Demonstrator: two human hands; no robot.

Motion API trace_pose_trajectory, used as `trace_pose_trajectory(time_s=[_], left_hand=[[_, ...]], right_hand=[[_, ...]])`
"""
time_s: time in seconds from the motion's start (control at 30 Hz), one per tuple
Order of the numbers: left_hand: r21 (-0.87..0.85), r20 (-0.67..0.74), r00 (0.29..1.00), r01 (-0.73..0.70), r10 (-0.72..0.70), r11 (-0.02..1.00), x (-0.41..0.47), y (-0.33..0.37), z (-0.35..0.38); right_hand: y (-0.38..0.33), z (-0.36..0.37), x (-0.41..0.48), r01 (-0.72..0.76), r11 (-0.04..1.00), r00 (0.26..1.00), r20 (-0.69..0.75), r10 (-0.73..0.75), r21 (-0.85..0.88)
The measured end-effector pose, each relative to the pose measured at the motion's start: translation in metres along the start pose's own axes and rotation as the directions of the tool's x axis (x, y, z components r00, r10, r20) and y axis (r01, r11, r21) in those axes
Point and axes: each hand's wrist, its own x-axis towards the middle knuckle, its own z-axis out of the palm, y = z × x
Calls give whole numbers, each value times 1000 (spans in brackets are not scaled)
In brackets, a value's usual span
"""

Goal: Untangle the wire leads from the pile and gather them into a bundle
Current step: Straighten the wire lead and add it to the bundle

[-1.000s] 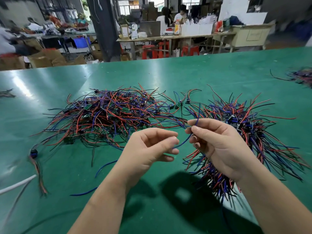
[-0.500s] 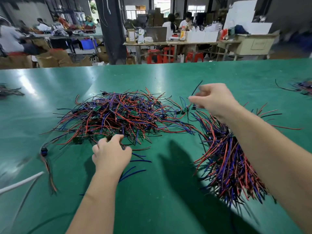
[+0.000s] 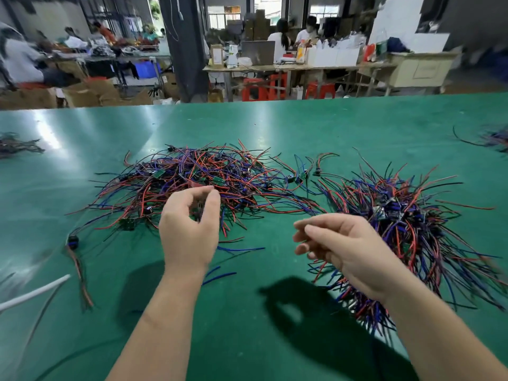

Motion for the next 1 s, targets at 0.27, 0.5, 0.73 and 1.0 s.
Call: trace_pose_trajectory(time_s=[0.27, 0.5, 0.73, 1.0], left_hand=[[-345, 410, 767, -372, 495, 862, -48, 46, 13], [-364, 582, 710, -210, 397, 907, -66, 44, 26], [-290, 439, 861, -134, 256, 948, -62, 38, 28], [-169, 331, 908, -210, 256, 963, -54, 28, 29]], right_hand=[[0, 6, 2, -75, 914, 997, 21, 72, 399], [-4, -6, -1, 39, 888, 997, -76, -5, 458], [-7, -4, -3, 46, 876, 998, -57, -21, 481], [-5, -7, -5, 120, 860, 992, -40, -116, 497]])
